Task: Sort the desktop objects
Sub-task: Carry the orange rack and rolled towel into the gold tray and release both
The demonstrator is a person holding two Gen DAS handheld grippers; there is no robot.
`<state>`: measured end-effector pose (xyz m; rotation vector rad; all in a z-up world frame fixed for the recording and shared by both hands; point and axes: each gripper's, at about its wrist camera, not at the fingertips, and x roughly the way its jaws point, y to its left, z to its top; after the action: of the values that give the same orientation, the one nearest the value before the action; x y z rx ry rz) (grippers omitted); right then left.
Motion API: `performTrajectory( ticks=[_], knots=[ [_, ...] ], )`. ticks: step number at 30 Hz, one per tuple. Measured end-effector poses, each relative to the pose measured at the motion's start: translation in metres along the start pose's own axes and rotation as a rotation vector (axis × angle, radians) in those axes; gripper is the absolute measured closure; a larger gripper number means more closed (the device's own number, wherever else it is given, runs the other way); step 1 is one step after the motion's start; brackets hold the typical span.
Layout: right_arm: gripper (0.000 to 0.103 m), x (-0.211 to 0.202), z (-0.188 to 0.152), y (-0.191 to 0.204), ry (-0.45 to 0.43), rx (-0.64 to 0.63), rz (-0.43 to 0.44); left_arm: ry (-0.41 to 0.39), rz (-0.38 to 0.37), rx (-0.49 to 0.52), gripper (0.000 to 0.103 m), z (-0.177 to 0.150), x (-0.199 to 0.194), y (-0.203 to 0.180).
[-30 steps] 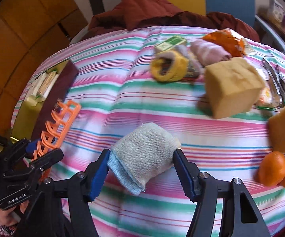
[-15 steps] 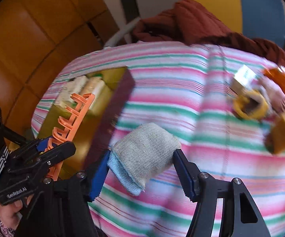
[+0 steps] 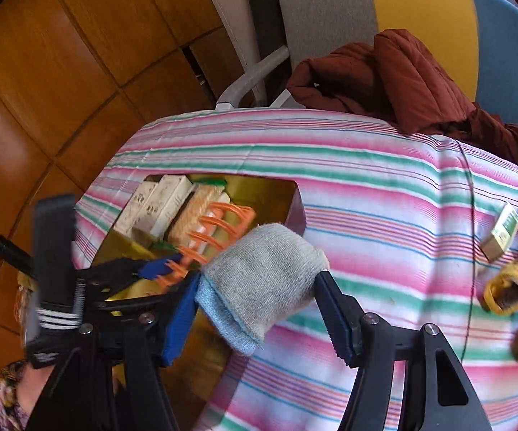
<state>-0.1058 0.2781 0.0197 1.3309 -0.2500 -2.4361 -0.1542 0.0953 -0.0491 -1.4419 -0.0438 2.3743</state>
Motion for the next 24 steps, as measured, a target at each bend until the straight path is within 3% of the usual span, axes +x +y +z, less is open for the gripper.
performTrajectory(
  ticks=[1, 5, 15, 21, 24],
  knots=[
    [0.038, 0.001, 0.003, 0.000, 0.000, 0.000, 0.003, 0.000, -0.001, -0.018, 0.042, 0.002, 0.003, 0.003],
    [0.038, 0.008, 0.009, 0.000, 0.005, -0.003, 0.002, 0.013, -0.046, -0.064, 0.038, -0.004, 0.001, 0.009],
    [0.038, 0.042, 0.030, 0.025, 0.039, -0.057, 0.028, 0.007, 0.026, -0.080, 0.038, -0.044, -0.031, 0.023],
    [0.032, 0.072, 0.049, 0.044, 0.028, -0.082, -0.075, 0.028, 0.028, -0.088, 0.038, -0.048, -0.030, 0.033],
    [0.029, 0.058, 0.049, 0.040, -0.015, -0.039, -0.045, 0.012, 0.034, -0.085, 0.038, -0.042, -0.029, 0.034]
  ],
)
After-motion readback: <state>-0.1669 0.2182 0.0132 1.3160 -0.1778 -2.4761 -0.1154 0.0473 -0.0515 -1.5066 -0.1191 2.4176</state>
